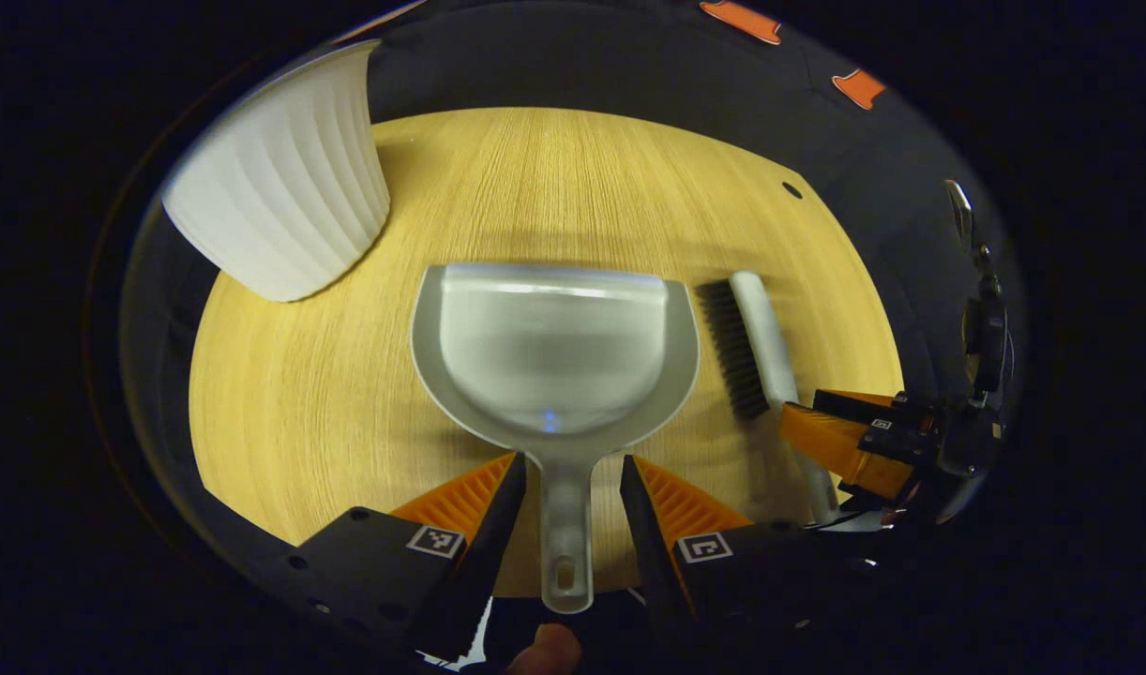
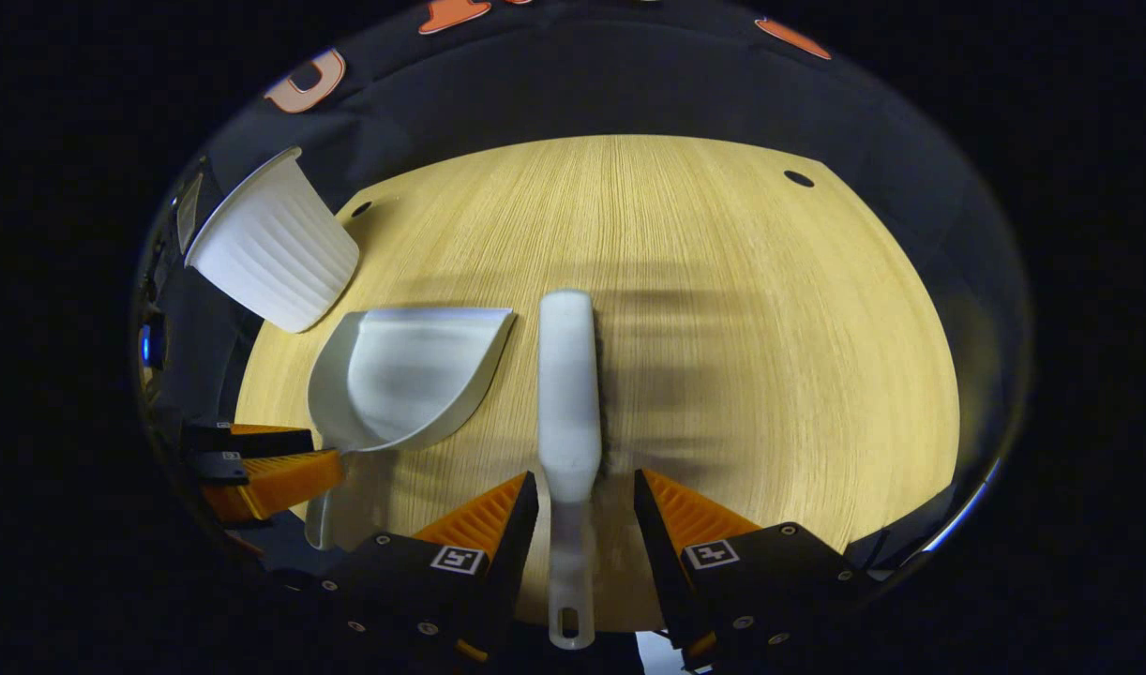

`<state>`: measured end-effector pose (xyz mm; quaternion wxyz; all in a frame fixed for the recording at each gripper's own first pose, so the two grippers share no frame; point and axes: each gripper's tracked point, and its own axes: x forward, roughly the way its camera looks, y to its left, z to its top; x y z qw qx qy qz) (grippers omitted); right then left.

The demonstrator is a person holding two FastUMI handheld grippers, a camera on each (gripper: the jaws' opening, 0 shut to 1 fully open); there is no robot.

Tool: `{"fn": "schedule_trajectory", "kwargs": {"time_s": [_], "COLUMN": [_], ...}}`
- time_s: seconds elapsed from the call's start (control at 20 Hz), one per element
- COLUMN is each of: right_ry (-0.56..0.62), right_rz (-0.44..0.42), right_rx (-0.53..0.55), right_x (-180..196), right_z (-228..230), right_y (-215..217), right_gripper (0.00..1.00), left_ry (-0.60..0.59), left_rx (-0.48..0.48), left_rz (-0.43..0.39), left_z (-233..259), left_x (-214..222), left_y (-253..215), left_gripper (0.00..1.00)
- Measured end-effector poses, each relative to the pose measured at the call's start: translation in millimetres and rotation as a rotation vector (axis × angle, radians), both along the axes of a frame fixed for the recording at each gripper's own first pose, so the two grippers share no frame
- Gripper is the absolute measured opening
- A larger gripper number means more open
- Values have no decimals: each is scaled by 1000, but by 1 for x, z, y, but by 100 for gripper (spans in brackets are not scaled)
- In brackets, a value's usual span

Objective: Pick up the small broom and dustpan from the desktop, sweep the trash into the dustpan with the broom, and then empty the trash into the garbage bin.

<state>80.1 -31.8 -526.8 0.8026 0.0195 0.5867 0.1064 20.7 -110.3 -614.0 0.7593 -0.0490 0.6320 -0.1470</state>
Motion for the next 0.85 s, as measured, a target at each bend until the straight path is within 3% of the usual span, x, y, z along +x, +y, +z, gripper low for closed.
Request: {"fn": "schedule_trajectory", "kwargs": {"time_s": [0.15, 0.2, 0.25, 0.5, 0.55, 0.6, 0.7, 0.85], "right_ry": [-95, -133, -166, -347, -401, -455, -567, -743], "right_rz": [-15, -21, -27, -82, -89, -95, -112, -137], "right_rx": [-1, -4, -5, 19, 11, 1, -11, -25], "right_x": [17, 24, 29, 58, 65, 71, 85, 104], "right_z": [32, 43, 54, 116, 130, 144, 171, 218], "right_y": [-6, -9, -11, -17, -21, -25, -34, -44], "right_gripper": [63, 55, 66, 75, 70, 81, 84, 88], "left_ry": [-147, -210, -262, -495, -535, -569, -634, -724], "left_rx": [-16, -12, -9, 6, 1, 3, -3, -30], "left_rz": [-4, -4, -11, 19, 29, 37, 58, 94], "left_z": [20, 27, 23, 28, 24, 19, 6, -14], "left_x": [21, 32, 38, 61, 61, 62, 61, 58], "left_y": [0, 1, 6, 2, -1, -2, -11, -8], "left_gripper": [68, 68, 68, 68, 70, 73, 88, 90]}}
